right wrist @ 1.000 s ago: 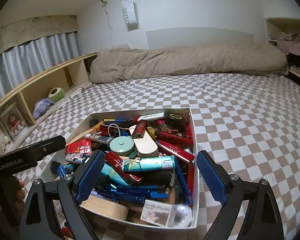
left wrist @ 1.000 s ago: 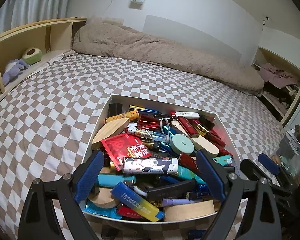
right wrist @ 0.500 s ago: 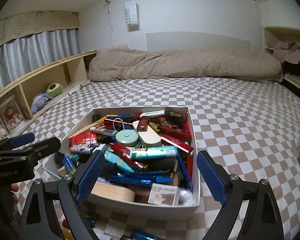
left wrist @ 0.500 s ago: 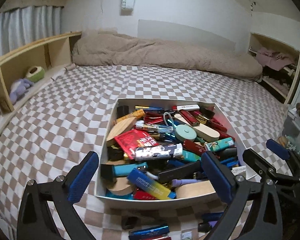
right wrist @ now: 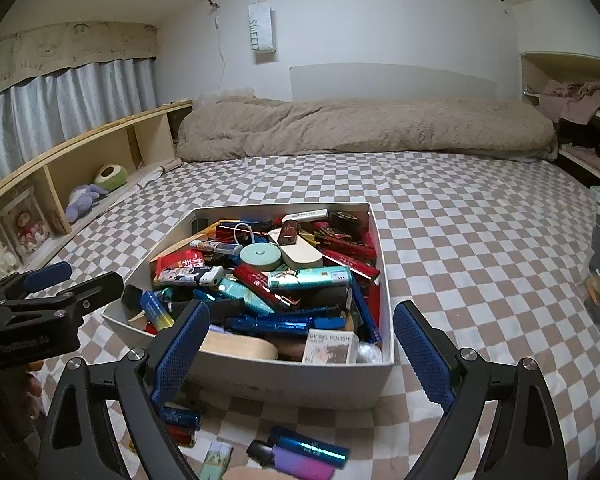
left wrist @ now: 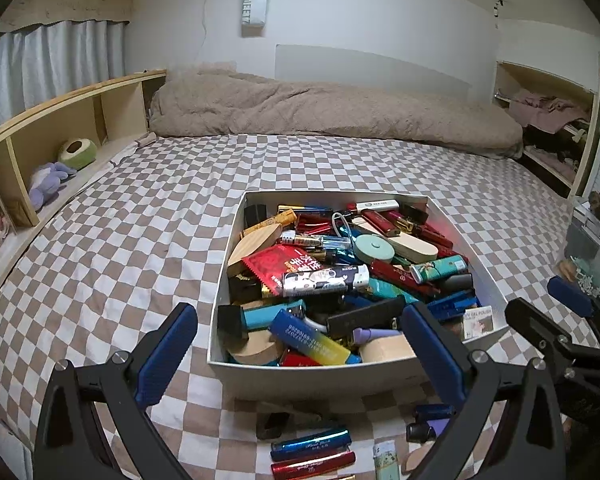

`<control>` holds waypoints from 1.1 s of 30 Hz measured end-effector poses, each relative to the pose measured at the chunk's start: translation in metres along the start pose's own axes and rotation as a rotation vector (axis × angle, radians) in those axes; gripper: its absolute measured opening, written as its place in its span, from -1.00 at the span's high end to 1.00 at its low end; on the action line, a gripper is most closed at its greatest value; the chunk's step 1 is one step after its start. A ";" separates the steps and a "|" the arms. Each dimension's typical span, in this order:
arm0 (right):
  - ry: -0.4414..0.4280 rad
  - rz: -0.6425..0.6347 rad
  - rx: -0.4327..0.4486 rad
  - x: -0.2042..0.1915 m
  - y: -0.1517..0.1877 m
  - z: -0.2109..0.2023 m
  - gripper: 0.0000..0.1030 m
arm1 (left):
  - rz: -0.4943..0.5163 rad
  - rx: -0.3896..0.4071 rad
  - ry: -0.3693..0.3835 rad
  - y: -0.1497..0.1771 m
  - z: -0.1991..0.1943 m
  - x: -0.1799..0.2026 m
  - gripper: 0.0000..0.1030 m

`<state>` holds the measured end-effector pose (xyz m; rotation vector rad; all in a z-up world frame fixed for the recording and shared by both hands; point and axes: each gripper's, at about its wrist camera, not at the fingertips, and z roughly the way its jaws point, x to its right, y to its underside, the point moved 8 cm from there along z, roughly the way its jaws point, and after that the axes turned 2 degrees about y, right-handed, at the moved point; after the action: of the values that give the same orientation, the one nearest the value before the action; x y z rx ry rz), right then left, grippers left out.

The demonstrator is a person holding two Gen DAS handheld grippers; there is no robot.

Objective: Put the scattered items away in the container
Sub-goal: 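Open both grippers to release the lighters and withdraw from the box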

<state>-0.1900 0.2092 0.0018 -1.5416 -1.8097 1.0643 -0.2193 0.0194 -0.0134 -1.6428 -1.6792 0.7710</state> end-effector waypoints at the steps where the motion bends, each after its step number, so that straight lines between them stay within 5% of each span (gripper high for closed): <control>1: 0.003 0.004 -0.001 0.001 0.001 -0.003 -0.82 | 0.003 0.005 -0.004 0.001 -0.002 -0.001 -1.00; 26: 0.059 0.062 0.034 0.014 0.022 -0.066 -0.82 | -0.030 0.081 -0.020 0.026 -0.063 -0.023 -1.00; 29: 0.060 0.063 0.036 0.014 0.024 -0.069 -1.00 | -0.039 0.081 -0.015 0.031 -0.066 -0.025 -1.00; 33: 0.054 0.054 0.016 0.009 0.034 -0.067 -1.00 | -0.042 0.071 -0.010 0.039 -0.066 -0.025 -1.00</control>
<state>-0.1196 0.2347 0.0094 -1.6028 -1.7282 1.0490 -0.1434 -0.0065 -0.0053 -1.5526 -1.6686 0.8104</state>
